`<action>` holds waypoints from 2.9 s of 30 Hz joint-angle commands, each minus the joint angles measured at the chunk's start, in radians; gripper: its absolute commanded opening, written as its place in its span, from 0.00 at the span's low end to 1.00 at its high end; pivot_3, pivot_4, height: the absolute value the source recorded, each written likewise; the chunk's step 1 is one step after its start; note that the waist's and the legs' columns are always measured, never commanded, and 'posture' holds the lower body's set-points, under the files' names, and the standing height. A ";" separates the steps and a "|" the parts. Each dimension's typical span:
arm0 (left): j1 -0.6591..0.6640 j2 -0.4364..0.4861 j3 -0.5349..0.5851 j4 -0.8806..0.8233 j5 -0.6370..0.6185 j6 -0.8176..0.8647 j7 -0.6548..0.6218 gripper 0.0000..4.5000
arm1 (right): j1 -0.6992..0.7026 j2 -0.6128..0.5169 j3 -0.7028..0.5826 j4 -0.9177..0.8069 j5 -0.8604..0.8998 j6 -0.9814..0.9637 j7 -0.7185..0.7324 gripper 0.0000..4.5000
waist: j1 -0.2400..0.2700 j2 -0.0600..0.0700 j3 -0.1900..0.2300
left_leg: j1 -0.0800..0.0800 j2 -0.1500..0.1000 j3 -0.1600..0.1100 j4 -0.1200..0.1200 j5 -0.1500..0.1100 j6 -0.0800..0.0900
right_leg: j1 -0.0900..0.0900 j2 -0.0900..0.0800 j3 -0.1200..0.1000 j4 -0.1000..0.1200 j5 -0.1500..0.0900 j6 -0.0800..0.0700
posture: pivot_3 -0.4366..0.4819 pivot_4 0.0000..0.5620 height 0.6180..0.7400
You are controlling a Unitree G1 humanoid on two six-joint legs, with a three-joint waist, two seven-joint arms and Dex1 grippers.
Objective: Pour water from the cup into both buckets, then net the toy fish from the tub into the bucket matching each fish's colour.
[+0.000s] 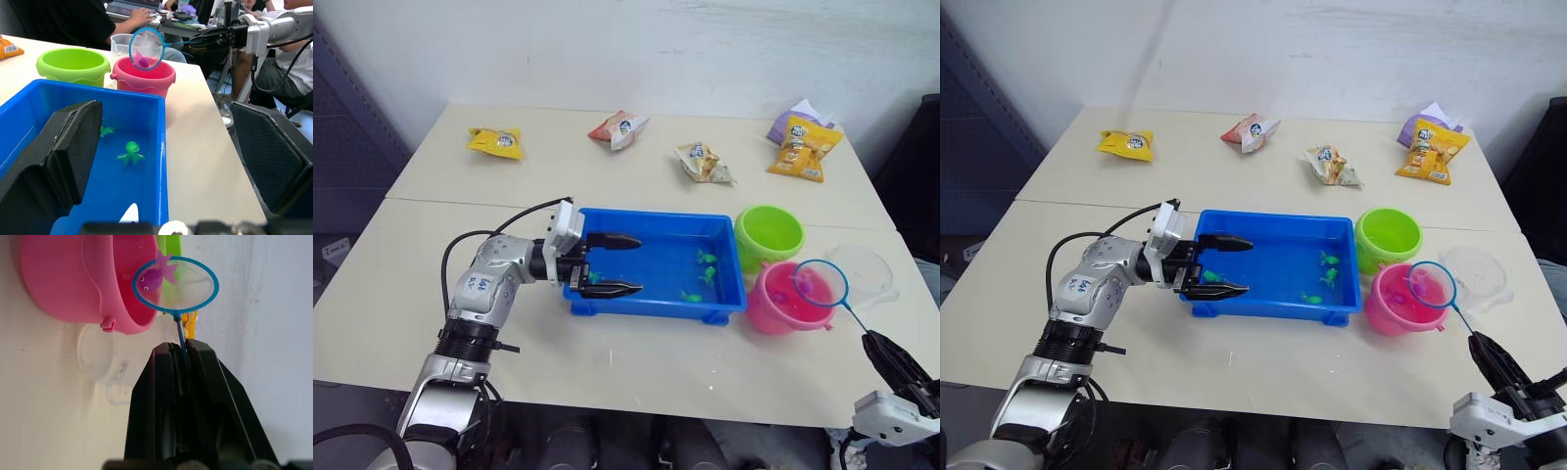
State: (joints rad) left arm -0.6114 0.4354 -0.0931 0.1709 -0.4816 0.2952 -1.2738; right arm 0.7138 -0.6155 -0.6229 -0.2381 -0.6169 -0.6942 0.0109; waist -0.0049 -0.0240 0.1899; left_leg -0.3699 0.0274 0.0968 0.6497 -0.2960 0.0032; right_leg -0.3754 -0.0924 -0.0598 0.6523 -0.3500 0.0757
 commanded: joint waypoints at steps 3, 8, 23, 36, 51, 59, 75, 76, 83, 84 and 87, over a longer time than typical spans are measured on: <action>-0.002 -0.003 0.010 -0.016 0.000 -0.016 -0.003 1.00 | -0.014 -0.017 -0.024 0.007 -0.007 -0.008 -0.024 0.00 | 0.000 0.000 0.000 | 0.000 0.000 0.000 0.000 0.000 0.000 | 0.000 0.000 0.000 0.000 0.000 0.000 | 0.48 0.27 0.98; -0.004 -0.004 0.016 -0.009 0.001 -0.026 0.002 1.00 | -0.015 -0.019 -0.140 -0.062 -0.098 -0.001 -0.089 0.00 | 0.000 0.000 0.000 | 0.000 0.000 0.000 0.000 0.000 0.000 | 0.000 0.000 0.000 0.000 0.000 0.000 | 0.48 0.27 0.98; -0.010 -0.020 0.015 0.004 0.007 -0.041 0.004 1.00 | 0.011 -0.018 -0.177 -0.135 -0.230 -0.003 -0.136 0.00 | -0.001 0.000 0.000 | 0.000 0.000 0.000 0.000 0.000 0.000 | 0.000 0.000 0.000 0.000 0.000 0.000 | 0.48 0.27 0.98; 0.016 0.015 0.036 -0.008 0.006 -0.040 -0.009 1.00 | 0.016 -0.063 0.038 -0.203 0.379 0.070 0.149 0.00 | -0.012 0.000 0.000 | 0.000 0.000 0.000 -0.001 0.000 0.000 | 0.000 0.000 0.000 0.000 0.000 0.000 | 0.48 0.27 0.98; 0.074 0.147 0.142 0.032 0.019 -0.108 -0.014 1.00 | -0.506 -0.469 0.310 -0.412 0.855 0.847 0.518 0.00 | 0.001 0.000 0.000 | -0.003 0.000 -0.003 0.001 -0.001 0.004 | 0.000 -0.002 -0.004 -0.003 0.000 0.000 | 0.48 0.27 0.98; 0.111 0.175 0.125 -0.032 0.008 -0.063 -0.024 1.00 | -0.730 -0.581 0.470 -0.023 0.651 0.376 0.764 0.00 | 0.001 -0.001 0.001 | -0.006 -0.001 -0.002 0.002 -0.001 0.006 | 0.000 -0.002 -0.005 -0.008 0.002 0.003 | 0.48 0.27 0.98; 0.085 0.176 0.070 -0.055 0.031 -0.056 -0.049 1.00 | -1.020 -0.544 0.694 0.190 0.538 0.233 0.973 0.00 | -0.004 -0.001 0.001 | -0.006 0.000 -0.002 0.004 -0.001 0.006 | 0.000 -0.002 -0.005 -0.006 0.002 0.003 | 0.48 0.27 0.98; 0.084 0.175 0.070 -0.054 0.031 -0.057 -0.051 1.00 | -1.040 -0.550 0.717 0.185 0.530 0.249 1.006 0.00 | -0.005 -0.001 0.001 | -0.006 0.000 -0.002 0.004 -0.001 0.006 | 0.000 -0.002 -0.005 -0.006 0.002 0.003 | 0.48 0.27 0.98; 0.096 0.159 0.068 -0.069 0.030 -0.053 -0.034 1.00 | -1.099 -0.554 0.772 0.164 0.529 0.293 1.130 0.00 | -0.002 0.000 0.001 | -0.006 0.000 -0.002 0.004 -0.001 0.006 | 0.000 -0.002 -0.005 -0.006 0.002 0.003 | 0.48 0.27 0.98; 0.096 0.158 0.068 -0.070 0.030 -0.052 -0.032 1.00 | -1.110 -0.547 0.776 0.161 0.538 0.292 1.140 0.00 | -0.002 -0.001 0.001 | -0.006 0.000 -0.002 0.005 -0.001 0.006 | 0.000 -0.002 -0.005 -0.006 0.002 0.003 | 0.48 0.27 0.98; 0.098 0.157 0.071 -0.072 0.031 -0.052 -0.028 1.00 | -1.118 -0.532 0.778 0.138 0.584 0.352 1.184 0.00 | -0.003 -0.001 0.001 | -0.006 0.000 -0.002 0.005 -0.001 0.006 | 0.000 -0.002 -0.005 -0.006 0.002 0.003 | 0.48 0.27 0.98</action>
State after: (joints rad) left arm -0.5092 0.5923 -0.0245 0.1295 -0.4499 0.2486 -1.3052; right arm -0.3910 -1.1553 0.1600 -0.0667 -0.0741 -0.3693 1.1715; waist -0.0078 -0.0245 0.1906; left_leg -0.3757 0.0277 0.0943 0.6541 -0.2968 0.0089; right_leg -0.3752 -0.0944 -0.0650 0.6468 -0.3484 0.0782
